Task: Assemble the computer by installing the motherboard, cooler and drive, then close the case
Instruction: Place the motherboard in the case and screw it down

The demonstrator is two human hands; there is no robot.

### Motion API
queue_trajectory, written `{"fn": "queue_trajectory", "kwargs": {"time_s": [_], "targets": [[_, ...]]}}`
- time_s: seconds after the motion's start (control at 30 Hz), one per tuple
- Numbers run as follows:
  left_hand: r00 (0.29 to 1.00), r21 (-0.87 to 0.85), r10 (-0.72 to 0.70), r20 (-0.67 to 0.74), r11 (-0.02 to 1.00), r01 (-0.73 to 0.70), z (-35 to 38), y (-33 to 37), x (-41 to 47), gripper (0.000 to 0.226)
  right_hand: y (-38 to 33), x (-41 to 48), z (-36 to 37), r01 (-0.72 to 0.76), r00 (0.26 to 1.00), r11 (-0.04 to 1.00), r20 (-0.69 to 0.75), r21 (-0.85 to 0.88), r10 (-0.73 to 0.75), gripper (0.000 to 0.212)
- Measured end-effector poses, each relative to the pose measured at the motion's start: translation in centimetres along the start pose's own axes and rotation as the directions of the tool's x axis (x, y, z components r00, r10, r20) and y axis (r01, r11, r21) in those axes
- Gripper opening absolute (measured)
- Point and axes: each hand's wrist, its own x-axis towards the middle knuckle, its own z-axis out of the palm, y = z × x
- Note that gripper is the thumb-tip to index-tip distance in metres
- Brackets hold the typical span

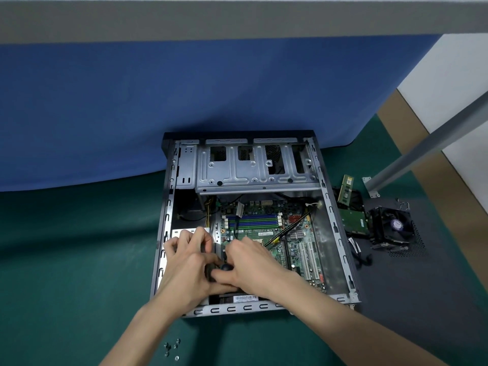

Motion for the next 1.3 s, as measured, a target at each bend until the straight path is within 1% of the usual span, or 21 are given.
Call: {"fn": "queue_trajectory", "kwargs": {"time_s": [0.03, 0.07, 0.17, 0.2, 0.27, 0.33, 0.43, 0.5, 0.6, 0.67, 0.73, 0.8, 0.87, 0.93, 0.97, 1.03, 1.1, 1.13, 1.17, 1.23, 1.3], "targets": [[1.000, -0.004, 0.005, -0.002, 1.000, -0.005, 0.0, -0.1, 0.0, 0.049, -0.1, 0.2, 0.0, -0.013, 1.000, 1.000, -0.008, -0.016, 0.013, 0.041], [1.000, -0.008, 0.010, -0.003, 1.000, -0.010, -0.1, -0.1, 0.0, 0.048, -0.1, 0.4, 0.0, -0.011, 1.000, 0.999, -0.017, -0.043, 0.010, 0.042], [1.000, -0.001, 0.021, -0.022, 1.000, -0.021, -0.1, 0.0, 0.0, 0.029, -0.1, 0.3, 0.0, 0.025, 0.999, 0.999, -0.028, -0.043, -0.026, 0.037], [0.999, 0.007, 0.020, -0.027, 1.000, -0.020, 0.0, 0.1, -0.1, 0.027, 0.0, 0.2, 0.1, 0.031, 0.999, 0.999, -0.023, -0.018, -0.031, 0.034], [1.000, 0.006, 0.010, -0.015, 1.000, -0.010, 0.1, 0.1, -0.1, 0.028, 0.1, 0.1, 0.3, 0.004, 1.000, 1.000, -0.022, 0.011, -0.004, 0.039], [1.000, -0.004, 0.006, 0.003, 1.000, -0.006, 0.1, 0.0, 0.0, 0.027, 0.1, 0.2, 0.2, -0.025, 0.999, 0.999, -0.028, -0.029, 0.025, 0.044], [1.000, -0.012, 0.017, -0.006, 1.000, -0.017, 0.1, -0.1, 0.0, 0.020, -0.1, -0.1, 0.2, 0.013, 0.999, 0.998, -0.047, -0.069, -0.017, 0.041], [1.000, 0.000, 0.017, -0.018, 1.000, -0.017, 0.2, -0.1, -0.2, 0.023, -0.1, -0.2, 0.5, 0.035, 0.998, 0.999, -0.043, -0.025, -0.036, 0.034], [1.000, 0.010, 0.000, 0.002, 1.000, 0.000, 0.1, 0.0, -0.2, 0.038, 0.1, -0.2, 0.7, -0.024, 0.999, 1.000, -0.043, 0.006, 0.025, 0.042], [1.000, 0.013, 0.002, 0.021, 1.000, -0.003, 0.0, 0.0, -0.1, 0.034, 0.2, -0.2, 0.8, -0.051, 0.998, 0.999, -0.041, -0.015, 0.051, 0.045], [1.000, 0.007, 0.010, 0.012, 1.000, -0.010, 0.1, -0.1, -0.1, 0.024, 0.2, -0.3, 0.9, -0.035, 0.998, 0.998, -0.062, -0.045, 0.032, 0.045], [1.000, 0.005, 0.020, -0.014, 1.000, -0.020, 0.2, -0.2, 0.0, 0.021, 0.2, -0.3, 1.0, -0.007, 0.997, 0.999, -0.082, -0.052, 0.003, 0.040], [0.999, -0.008, 0.017, -0.032, 1.000, -0.017, 0.2, -0.1, -0.1, 0.028, 0.2, -0.3, 0.9, -0.002, 0.998, 1.000, -0.064, -0.024, 0.000, 0.036], [1.000, -0.028, 0.001, -0.029, 1.000, -0.002, 0.1, 0.0, 0.0, 0.041, 0.2, 0.0, 0.9, -0.031, 0.998, 0.999, -0.053, -0.025, 0.030, 0.042], [1.000, -0.029, -0.002, -0.021, 1.000, 0.001, 0.0, 0.0, 0.0, 0.042, 0.3, 0.1, 0.8, -0.047, 0.998, 0.998, -0.052, -0.042, 0.044, 0.044], [1.000, -0.026, 0.004, -0.013, 1.000, -0.004, 0.0, 0.0, 0.0, 0.032, 0.4, 0.2, 0.6, -0.054, 0.997, 0.997, -0.067, -0.063, 0.050, 0.044], [1.000, -0.019, 0.008, -0.028, 1.000, -0.009, 0.2, -0.1, -0.1, 0.022, 0.5, 0.1, 0.5, -0.021, 0.997, 0.998, -0.076, -0.052, 0.017, 0.037], [0.999, -0.014, 0.009, -0.036, 1.000, -0.010, 0.2, 0.0, -0.1, 0.022, 0.4, 0.1, 0.6, -0.002, 0.997, 0.999, -0.074, -0.032, -0.001, 0.033], [0.999, -0.013, 0.008, -0.035, 1.000, -0.008, 0.3, 0.0, -0.1, 0.026, 0.3, 0.0, 0.8, 0.006, 0.997, 1.000, -0.072, -0.007, -0.007, 0.031], [1.000, -0.014, -0.004, -0.008, 1.000, 0.004, 0.1, 0.1, -0.1, 0.040, 0.1, 0.1, 1.0, -0.017, 0.997, 1.000, -0.068, 0.020, 0.019, 0.037], [1.000, -0.002, -0.005, 0.010, 1.000, 0.005, 0.0, 0.1, 0.0, 0.041, 0.0, 0.2, 0.9, -0.039, 0.997, 0.999, -0.074, -0.008, 0.039, 0.042]]}}
